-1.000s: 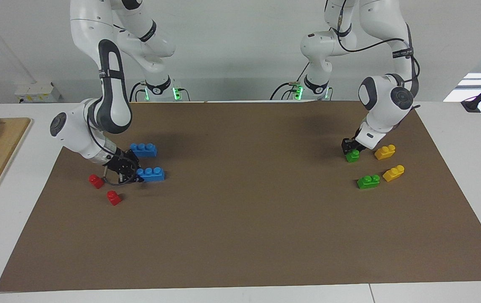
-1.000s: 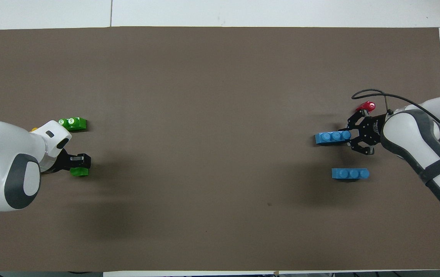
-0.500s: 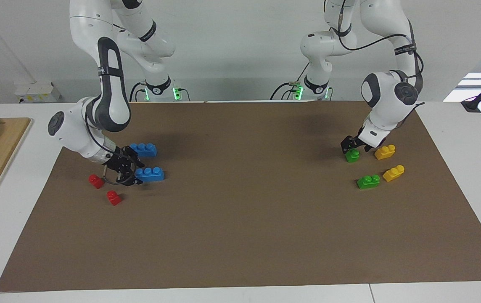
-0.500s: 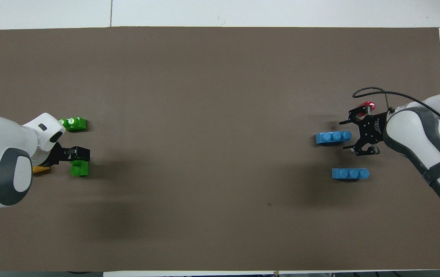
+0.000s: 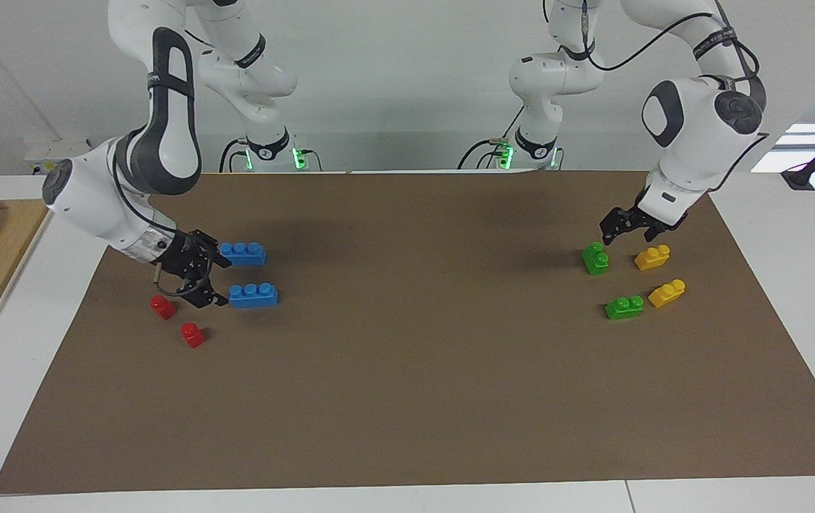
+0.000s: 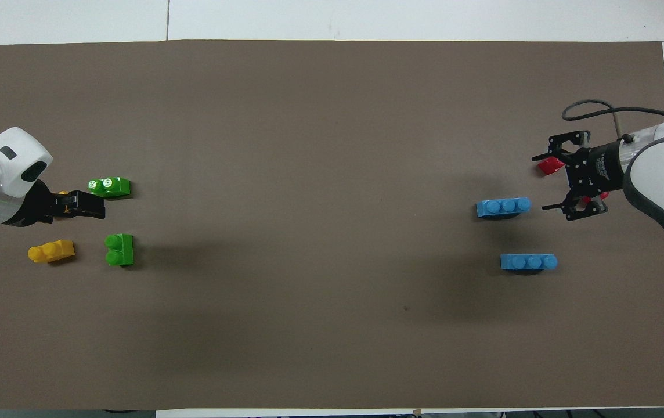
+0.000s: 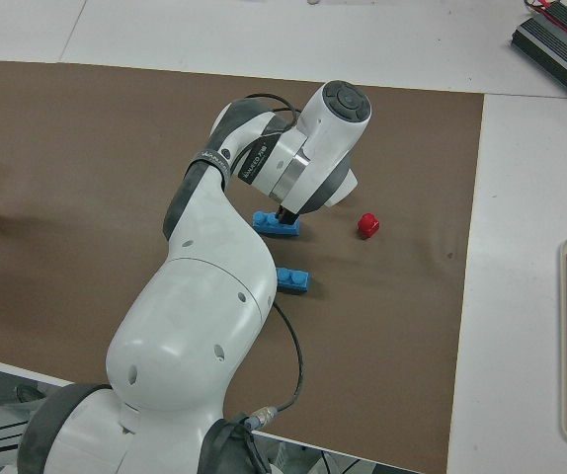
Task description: Remove green block with left arm and hold with right
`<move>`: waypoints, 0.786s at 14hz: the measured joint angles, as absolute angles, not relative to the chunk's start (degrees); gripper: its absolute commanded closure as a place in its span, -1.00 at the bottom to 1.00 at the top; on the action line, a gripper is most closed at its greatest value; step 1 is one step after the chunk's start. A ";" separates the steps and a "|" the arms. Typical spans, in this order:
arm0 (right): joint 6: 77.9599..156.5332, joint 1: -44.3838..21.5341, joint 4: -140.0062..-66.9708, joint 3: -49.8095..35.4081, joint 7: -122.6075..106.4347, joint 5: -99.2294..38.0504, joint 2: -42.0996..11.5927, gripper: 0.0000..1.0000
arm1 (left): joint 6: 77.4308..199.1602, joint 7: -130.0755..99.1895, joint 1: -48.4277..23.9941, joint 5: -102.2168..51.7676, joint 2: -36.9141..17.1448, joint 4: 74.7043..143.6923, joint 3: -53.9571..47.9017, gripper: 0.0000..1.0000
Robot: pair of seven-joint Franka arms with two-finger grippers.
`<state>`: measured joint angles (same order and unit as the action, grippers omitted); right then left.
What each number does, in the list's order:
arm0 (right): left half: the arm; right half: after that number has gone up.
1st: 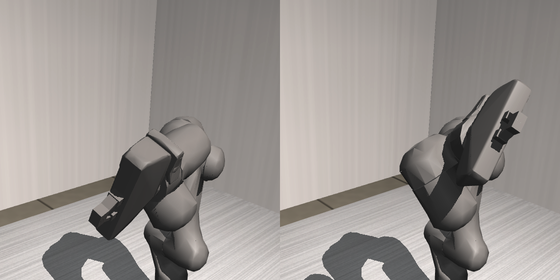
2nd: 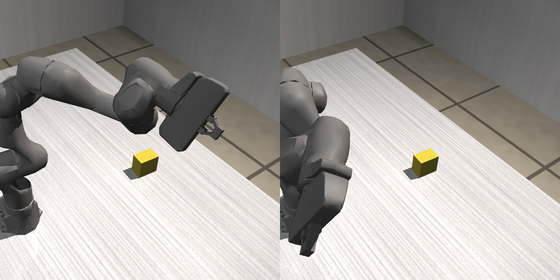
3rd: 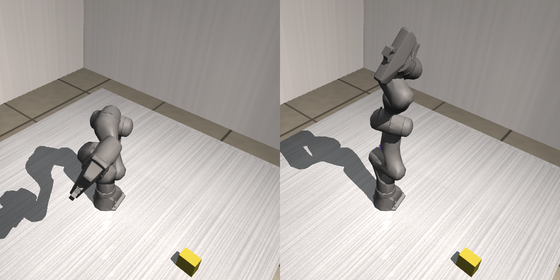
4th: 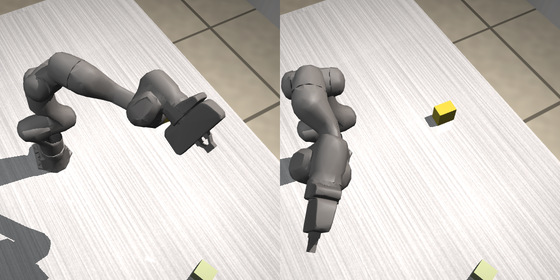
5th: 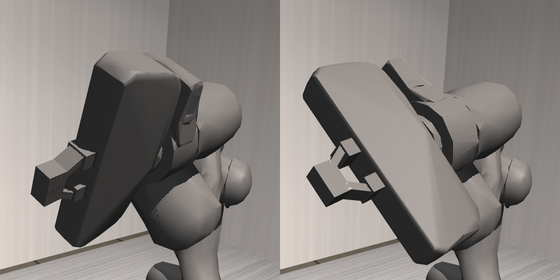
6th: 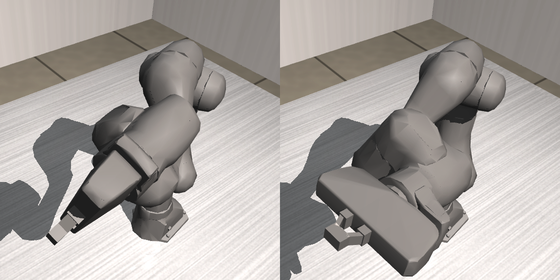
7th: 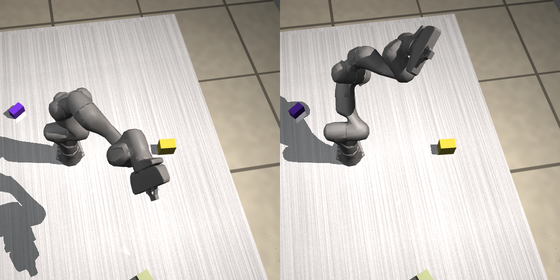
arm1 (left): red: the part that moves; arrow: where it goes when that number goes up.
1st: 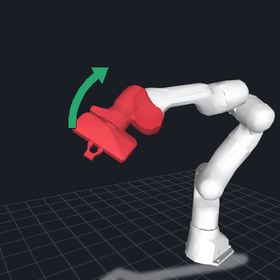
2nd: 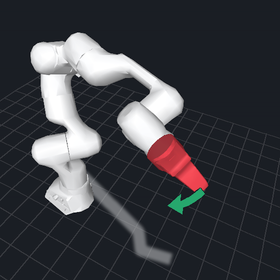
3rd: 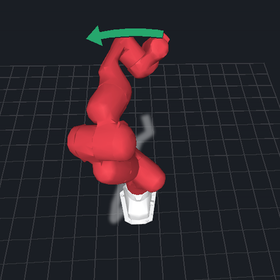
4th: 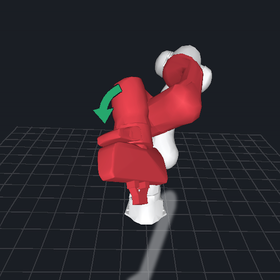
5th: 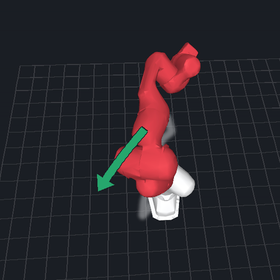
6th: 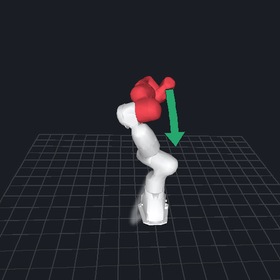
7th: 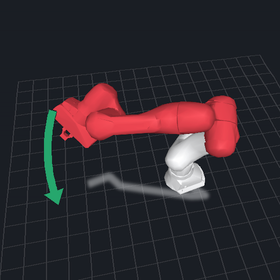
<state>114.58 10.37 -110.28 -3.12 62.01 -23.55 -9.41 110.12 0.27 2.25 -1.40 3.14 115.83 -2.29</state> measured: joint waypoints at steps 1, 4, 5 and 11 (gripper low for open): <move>113.53 10.34 -107.90 -3.19 61.98 -21.02 -9.08 -1.00 | 109.26 0.27 2.26 -1.40 3.81 115.40 -2.14 -1.00; 108.10 10.07 -100.22 -3.89 60.97 -16.31 -8.54 -1.00 | 102.95 0.27 2.26 -1.40 5.34 112.16 -2.00 -1.00; 105.67 10.05 -97.79 -4.10 58.92 -15.74 -8.47 -1.00 | 99.25 0.27 2.25 -1.40 5.54 109.63 -2.05 -1.00; 99.49 9.01 -93.03 -4.37 33.56 -7.18 -5.13 -1.00 | 85.16 0.07 1.93 -1.40 5.26 96.17 -2.84 -1.00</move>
<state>99.49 9.01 -93.03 -4.37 33.56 -7.18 -5.13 85.16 0.07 1.93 -1.40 5.26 96.17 -2.84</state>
